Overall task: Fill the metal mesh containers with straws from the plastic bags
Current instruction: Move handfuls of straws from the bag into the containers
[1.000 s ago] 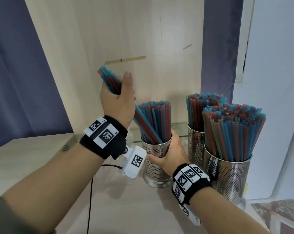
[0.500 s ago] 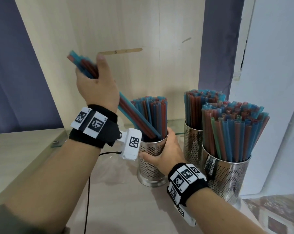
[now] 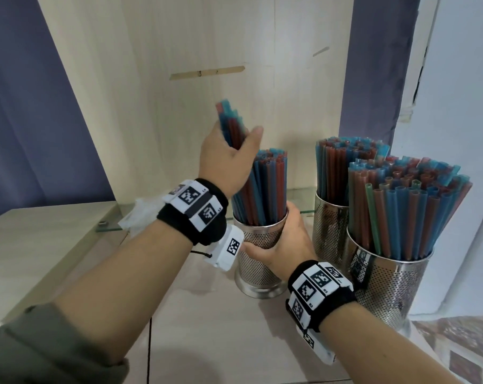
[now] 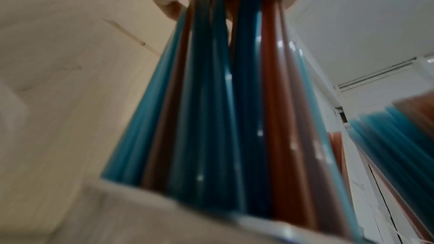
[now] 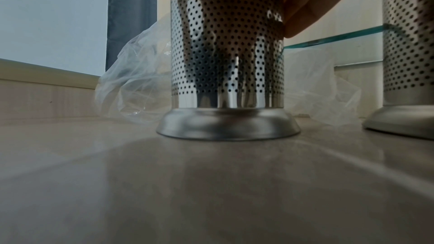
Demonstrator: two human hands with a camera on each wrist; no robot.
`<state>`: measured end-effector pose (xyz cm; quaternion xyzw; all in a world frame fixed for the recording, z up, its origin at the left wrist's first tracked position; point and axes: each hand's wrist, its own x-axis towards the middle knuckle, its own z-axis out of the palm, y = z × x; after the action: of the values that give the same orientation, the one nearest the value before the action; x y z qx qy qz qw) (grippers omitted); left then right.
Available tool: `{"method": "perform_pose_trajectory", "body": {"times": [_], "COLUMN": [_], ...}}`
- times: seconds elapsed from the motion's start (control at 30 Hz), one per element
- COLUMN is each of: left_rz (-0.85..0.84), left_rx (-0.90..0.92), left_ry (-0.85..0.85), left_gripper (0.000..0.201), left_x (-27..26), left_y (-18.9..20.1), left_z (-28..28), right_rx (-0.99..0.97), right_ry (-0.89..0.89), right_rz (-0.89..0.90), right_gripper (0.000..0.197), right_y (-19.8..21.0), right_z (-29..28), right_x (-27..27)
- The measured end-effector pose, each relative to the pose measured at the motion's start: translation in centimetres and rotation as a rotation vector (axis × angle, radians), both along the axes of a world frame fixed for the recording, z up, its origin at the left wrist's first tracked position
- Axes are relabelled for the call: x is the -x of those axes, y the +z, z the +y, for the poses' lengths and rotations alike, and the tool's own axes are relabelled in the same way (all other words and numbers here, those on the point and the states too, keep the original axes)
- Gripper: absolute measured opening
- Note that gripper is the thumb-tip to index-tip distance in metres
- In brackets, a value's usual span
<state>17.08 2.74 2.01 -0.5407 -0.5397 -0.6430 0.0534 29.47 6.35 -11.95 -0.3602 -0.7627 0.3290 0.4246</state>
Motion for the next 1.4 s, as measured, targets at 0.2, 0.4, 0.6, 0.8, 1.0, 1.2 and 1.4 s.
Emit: {"method": "perform_pose_trajectory", "body": {"times": [0.2, 0.4, 0.6, 0.8, 1.0, 1.2, 1.4], "left_rz": [0.084, 0.128, 0.624, 0.725, 0.75, 0.142, -0.058], "left_rx": [0.1, 0.101, -0.082, -0.072, 0.056, 0.394, 0.476], "left_ry": [0.08, 0.131, 0.13, 0.077, 0.08, -0.02, -0.057], "left_gripper": [0.037, 0.06, 0.059, 0.033, 0.061, 0.122, 0.132], "left_x": [0.4, -0.1, 0.9, 1.7, 1.9, 2.8, 4.1], "left_y": [-1.8, -1.8, -1.1, -3.8, -4.6, -9.0, -12.4], "left_z": [0.5, -0.2, -0.3, -1.5, -3.1, -5.6, -7.8], "right_rx": [0.015, -0.009, 0.01, -0.001, 0.02, 0.022, 0.024], "right_ry": [0.006, -0.001, 0.034, 0.035, 0.046, 0.037, 0.243], "right_rz": [-0.002, -0.007, 0.001, 0.011, 0.036, -0.014, -0.028], "right_gripper": [0.107, 0.102, 0.1, 0.103, 0.105, 0.106, 0.096], "right_y": [0.2, 0.6, 0.9, 0.6, 0.2, 0.4, 0.3], "right_z": [0.0, -0.4, -0.4, -0.4, -0.2, -0.9, -3.0], "right_x": [-0.1, -0.3, -0.6, -0.5, -0.2, -0.2, 1.0]}}
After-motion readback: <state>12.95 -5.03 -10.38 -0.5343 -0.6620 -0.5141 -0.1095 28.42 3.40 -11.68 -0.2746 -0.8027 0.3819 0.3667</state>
